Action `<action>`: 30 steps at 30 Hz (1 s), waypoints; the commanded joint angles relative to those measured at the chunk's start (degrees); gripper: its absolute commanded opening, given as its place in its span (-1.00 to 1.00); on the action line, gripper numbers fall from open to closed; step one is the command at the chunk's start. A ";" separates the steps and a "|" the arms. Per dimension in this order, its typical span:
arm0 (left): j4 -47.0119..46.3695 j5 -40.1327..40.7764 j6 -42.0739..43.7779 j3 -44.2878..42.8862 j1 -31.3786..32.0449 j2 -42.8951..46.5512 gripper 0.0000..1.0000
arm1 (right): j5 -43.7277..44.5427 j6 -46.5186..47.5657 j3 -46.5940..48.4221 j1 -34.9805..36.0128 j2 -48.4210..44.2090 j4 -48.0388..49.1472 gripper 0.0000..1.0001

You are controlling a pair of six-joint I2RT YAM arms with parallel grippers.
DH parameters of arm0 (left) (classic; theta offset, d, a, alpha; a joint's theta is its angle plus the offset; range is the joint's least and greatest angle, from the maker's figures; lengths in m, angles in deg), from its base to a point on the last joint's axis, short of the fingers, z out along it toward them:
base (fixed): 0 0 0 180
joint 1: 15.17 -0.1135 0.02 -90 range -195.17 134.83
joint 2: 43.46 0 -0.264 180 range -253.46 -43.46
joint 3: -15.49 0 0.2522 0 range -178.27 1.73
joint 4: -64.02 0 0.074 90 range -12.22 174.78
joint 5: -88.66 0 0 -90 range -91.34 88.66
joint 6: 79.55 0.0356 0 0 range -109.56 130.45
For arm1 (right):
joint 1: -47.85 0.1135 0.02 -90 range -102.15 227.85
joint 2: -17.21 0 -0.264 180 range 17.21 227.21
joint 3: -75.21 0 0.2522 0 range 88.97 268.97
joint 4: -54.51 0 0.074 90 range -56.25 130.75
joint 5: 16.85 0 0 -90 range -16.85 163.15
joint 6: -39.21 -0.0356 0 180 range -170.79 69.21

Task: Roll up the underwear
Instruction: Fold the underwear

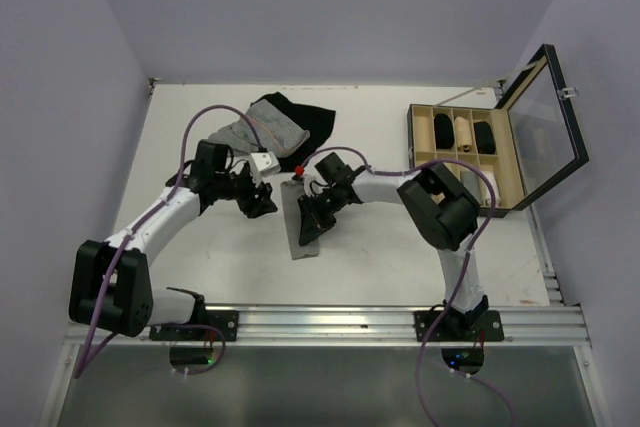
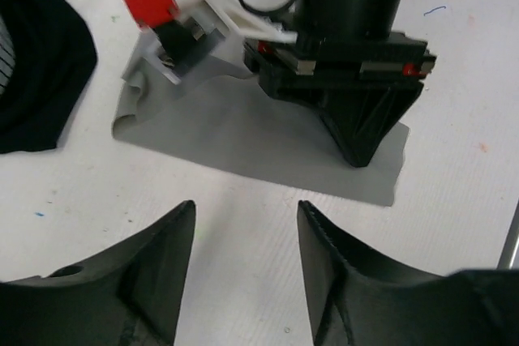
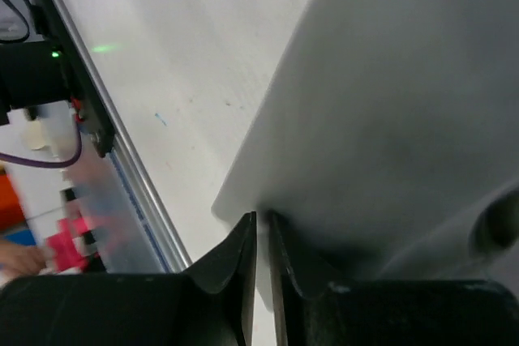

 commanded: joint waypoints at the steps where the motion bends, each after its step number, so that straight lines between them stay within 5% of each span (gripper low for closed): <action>1: -3.72 1.45 -2.16 -2.26 -0.71 3.90 0.19 | -5.03 -4.04 -3.90 -0.01 4.36 7.91 -0.67; 4: -4.51 1.89 -2.42 -1.82 -1.24 7.23 0.46 | -6.62 -7.29 -6.01 -0.10 6.21 13.90 -0.67; 7: -5.30 2.25 -4.35 -2.08 -1.85 9.71 0.99 | -7.67 -10.64 -7.68 0.43 5.69 18.46 -0.64; 12: -6.10 2.86 -13.40 -4.10 -3.78 9.63 1.00 | -10.04 -16.80 -9.71 1.22 -0.71 25.43 -0.51; 19: -2.15 3.30 -13.95 -9.80 -4.05 6.92 1.00 | -6.89 -9.41 -7.85 1.65 -11.36 12.87 -0.45; 26: -3.72 9.89 -12.26 -14.99 -4.23 8.75 1.00 | -7.50 -10.56 -11.56 2.98 -4.96 16.99 -0.46; 30: -1.53 6.22 -14.37 -16.41 -4.31 6.90 1.00 | -9.26 -10.82 -9.80 2.98 0.06 16.99 -0.47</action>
